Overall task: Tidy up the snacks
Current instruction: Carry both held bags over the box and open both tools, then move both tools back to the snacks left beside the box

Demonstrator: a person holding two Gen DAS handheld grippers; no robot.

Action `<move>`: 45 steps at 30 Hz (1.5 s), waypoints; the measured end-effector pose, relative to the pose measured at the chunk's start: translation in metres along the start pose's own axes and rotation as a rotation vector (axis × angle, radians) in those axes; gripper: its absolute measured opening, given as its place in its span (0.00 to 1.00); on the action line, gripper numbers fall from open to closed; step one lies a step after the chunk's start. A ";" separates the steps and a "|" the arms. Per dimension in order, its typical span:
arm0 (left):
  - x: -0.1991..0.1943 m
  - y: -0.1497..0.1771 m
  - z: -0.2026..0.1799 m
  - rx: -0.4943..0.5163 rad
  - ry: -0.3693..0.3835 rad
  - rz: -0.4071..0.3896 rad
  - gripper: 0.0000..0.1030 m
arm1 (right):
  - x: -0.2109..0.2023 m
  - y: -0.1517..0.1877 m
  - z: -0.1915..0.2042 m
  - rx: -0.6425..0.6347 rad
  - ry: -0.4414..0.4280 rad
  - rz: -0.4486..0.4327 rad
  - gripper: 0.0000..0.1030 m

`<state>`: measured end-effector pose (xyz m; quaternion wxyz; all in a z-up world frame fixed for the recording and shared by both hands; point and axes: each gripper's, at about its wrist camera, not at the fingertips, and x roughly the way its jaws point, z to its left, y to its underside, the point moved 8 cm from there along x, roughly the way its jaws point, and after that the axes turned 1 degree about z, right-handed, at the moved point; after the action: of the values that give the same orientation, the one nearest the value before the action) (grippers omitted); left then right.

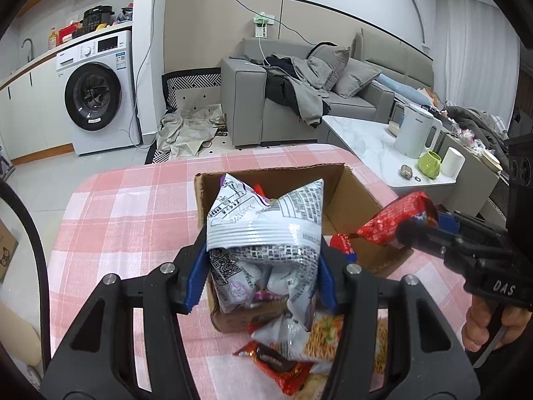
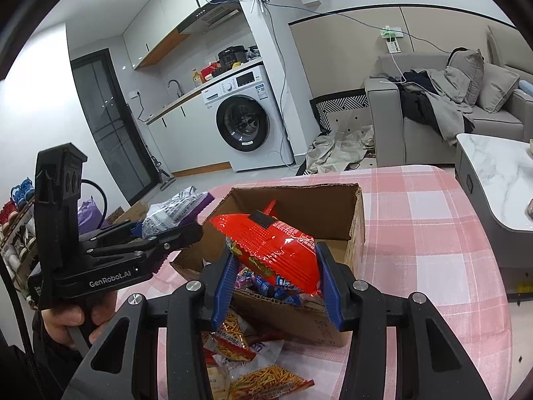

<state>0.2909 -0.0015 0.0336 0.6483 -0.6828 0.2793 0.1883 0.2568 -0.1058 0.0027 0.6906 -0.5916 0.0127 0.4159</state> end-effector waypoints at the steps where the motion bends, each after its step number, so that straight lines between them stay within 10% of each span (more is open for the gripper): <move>1: 0.005 -0.001 -0.001 0.007 -0.003 0.004 0.50 | 0.003 0.000 -0.001 -0.003 0.003 0.002 0.45; 36: 0.119 -0.015 0.000 0.058 -0.007 0.086 0.55 | 0.065 -0.019 -0.033 0.023 0.029 0.058 0.46; 40: 0.111 -0.011 0.006 0.039 0.013 0.097 0.77 | 0.057 -0.021 -0.028 0.007 0.039 0.035 0.54; 45: 0.082 -0.006 0.010 0.012 0.041 0.064 0.93 | 0.035 -0.022 -0.027 0.018 0.045 0.000 0.89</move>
<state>0.3590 -0.0030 -0.0130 0.6400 -0.6735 0.3154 0.1930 0.3057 -0.1077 -0.0050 0.6956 -0.5944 0.0318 0.4023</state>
